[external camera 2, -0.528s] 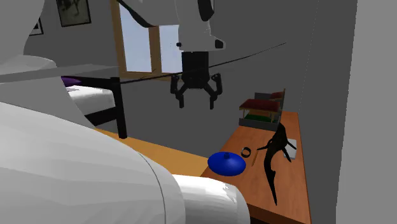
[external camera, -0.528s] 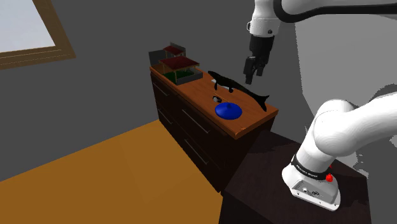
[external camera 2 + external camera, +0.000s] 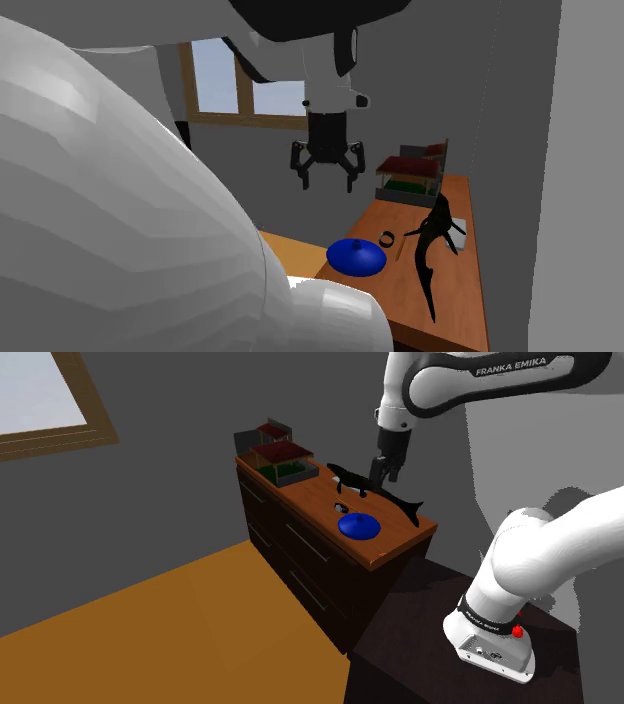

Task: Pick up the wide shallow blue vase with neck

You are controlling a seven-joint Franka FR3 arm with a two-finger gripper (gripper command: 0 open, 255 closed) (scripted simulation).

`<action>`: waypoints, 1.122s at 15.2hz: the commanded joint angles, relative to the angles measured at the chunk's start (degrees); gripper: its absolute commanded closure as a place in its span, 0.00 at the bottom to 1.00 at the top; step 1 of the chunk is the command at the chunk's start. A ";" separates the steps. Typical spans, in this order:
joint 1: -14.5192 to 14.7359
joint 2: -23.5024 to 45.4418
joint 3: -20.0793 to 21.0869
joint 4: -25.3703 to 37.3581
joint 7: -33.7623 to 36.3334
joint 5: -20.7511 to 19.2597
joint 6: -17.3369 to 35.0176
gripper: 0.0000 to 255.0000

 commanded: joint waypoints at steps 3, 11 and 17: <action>-0.65 6.46 -2.56 -1.39 -2.61 -0.92 8.56 0.00; -1.14 22.33 -7.37 0.49 -8.46 -0.34 23.55 0.00; -1.07 27.16 -8.31 -0.23 -9.93 0.51 29.21 0.00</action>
